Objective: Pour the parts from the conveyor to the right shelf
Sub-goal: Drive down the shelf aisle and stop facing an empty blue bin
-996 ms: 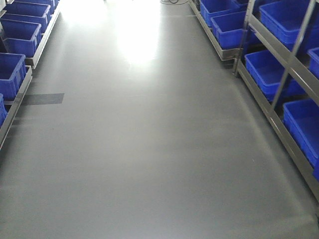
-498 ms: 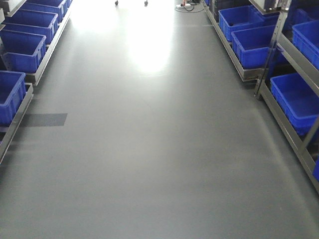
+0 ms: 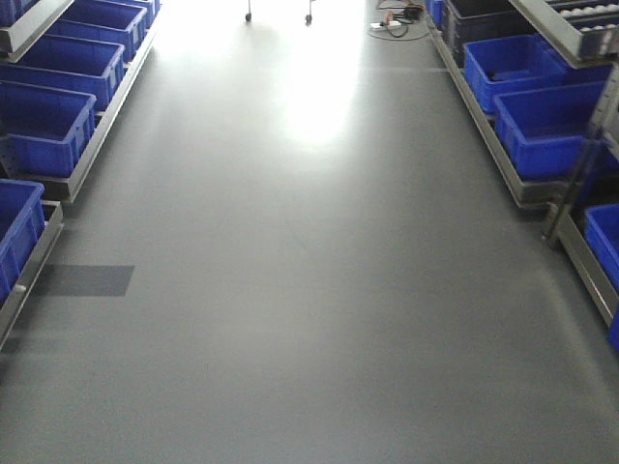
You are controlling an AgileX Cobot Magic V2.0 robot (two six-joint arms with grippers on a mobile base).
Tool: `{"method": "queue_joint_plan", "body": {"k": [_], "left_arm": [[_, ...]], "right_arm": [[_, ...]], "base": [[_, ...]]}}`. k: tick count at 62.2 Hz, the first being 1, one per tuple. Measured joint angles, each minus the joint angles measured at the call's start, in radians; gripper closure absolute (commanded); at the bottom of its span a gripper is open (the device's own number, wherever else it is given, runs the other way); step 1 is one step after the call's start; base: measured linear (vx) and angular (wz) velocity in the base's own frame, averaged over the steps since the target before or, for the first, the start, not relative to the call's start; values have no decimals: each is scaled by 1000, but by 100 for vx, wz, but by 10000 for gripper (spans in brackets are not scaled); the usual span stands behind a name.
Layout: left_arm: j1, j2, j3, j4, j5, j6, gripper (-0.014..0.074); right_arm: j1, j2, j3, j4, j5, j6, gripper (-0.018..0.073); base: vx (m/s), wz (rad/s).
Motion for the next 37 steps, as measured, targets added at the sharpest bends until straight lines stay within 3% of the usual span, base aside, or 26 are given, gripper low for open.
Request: {"method": "queue_joint_plan", "body": {"k": [37], "left_arm": [[0, 0, 0, 0, 0, 0, 603]], "right_arm": [[0, 0, 0, 0, 0, 0, 568]], "base": [[55, 17]]}}
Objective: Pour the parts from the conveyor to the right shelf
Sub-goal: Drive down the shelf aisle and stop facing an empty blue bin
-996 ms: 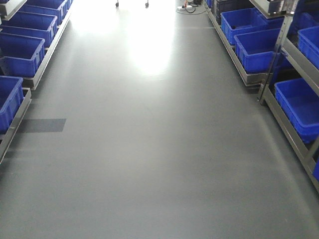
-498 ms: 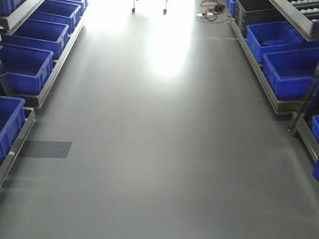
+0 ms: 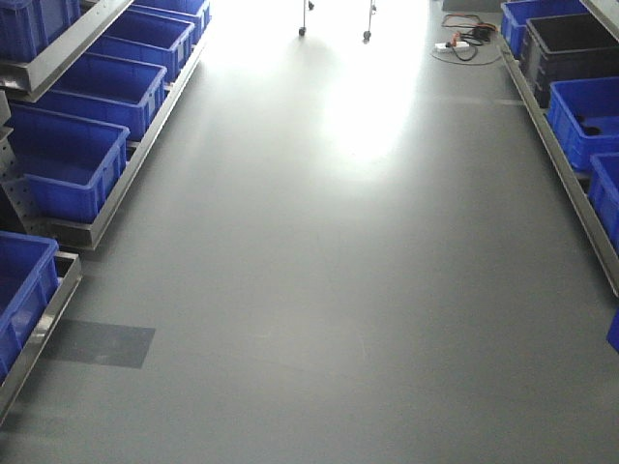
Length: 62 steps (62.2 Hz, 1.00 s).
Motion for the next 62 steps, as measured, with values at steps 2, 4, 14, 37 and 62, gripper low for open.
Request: {"method": "queue_joint_plan", "body": {"k": [2, 4, 14, 37, 62], "left_arm": [[0, 0, 0, 0, 0, 0, 603], [0, 0, 0, 0, 0, 0, 603], [0, 0, 0, 0, 0, 0, 603], [0, 0, 0, 0, 0, 0, 603], [0, 0, 0, 0, 0, 0, 603]], "right_arm": [[0, 0, 0, 0, 0, 0, 568], [0, 0, 0, 0, 0, 0, 568], [0, 0, 0, 0, 0, 0, 568], [0, 0, 0, 0, 0, 0, 568], [0, 0, 0, 0, 0, 0, 568]], "base": [[51, 14], [50, 15], [47, 23], [39, 63], [26, 92]]}}
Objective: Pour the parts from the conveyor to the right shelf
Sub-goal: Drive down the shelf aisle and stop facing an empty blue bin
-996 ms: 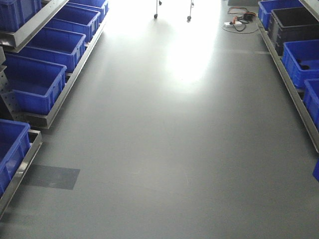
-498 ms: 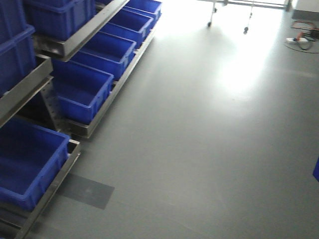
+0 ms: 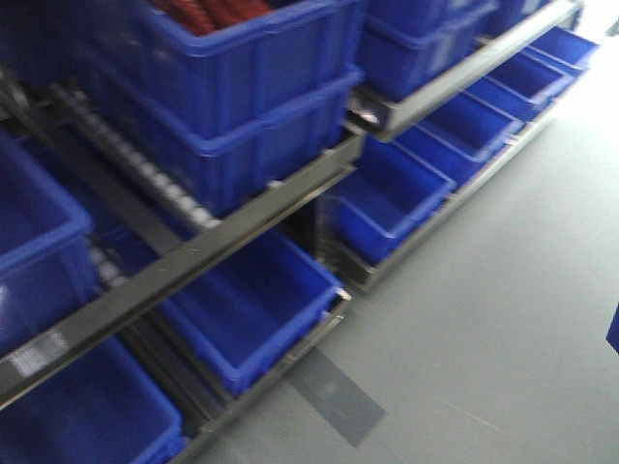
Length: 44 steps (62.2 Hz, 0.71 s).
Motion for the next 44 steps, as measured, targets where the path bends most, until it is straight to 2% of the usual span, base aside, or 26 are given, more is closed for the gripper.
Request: {"method": "queue_joint_plan", "body": {"k": [44], "left_arm": [[0, 0, 0, 0, 0, 0, 603]], "right_arm": [[0, 0, 0, 0, 0, 0, 568]], "base": [[17, 74]]}}
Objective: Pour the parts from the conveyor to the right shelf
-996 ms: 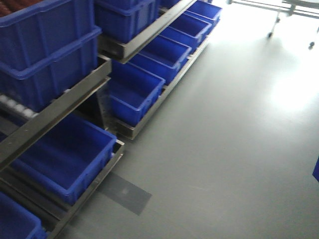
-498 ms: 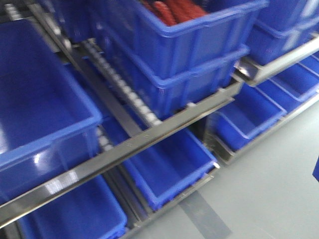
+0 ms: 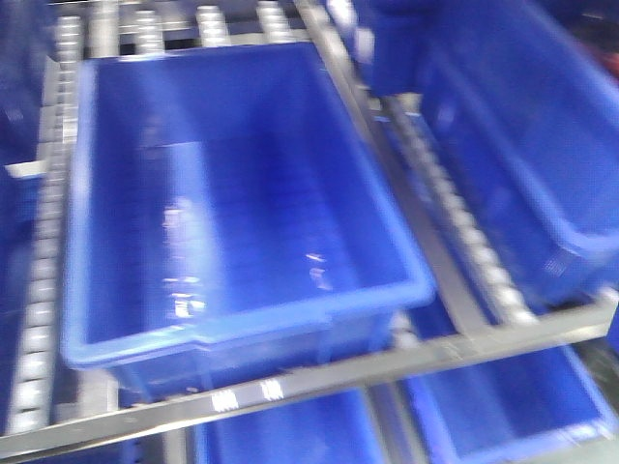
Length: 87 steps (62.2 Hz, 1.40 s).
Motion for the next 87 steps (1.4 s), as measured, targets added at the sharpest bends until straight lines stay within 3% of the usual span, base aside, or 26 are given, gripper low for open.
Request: {"method": "queue_joint_plan", "body": {"k": [28, 87], "left_arm": [[0, 0, 0, 0, 0, 0, 603], [0, 0, 0, 0, 0, 0, 603]], "right_arm": [[0, 0, 0, 0, 0, 0, 568], [0, 0, 0, 0, 0, 0, 568]], "base": [[13, 34], [8, 2]]}}
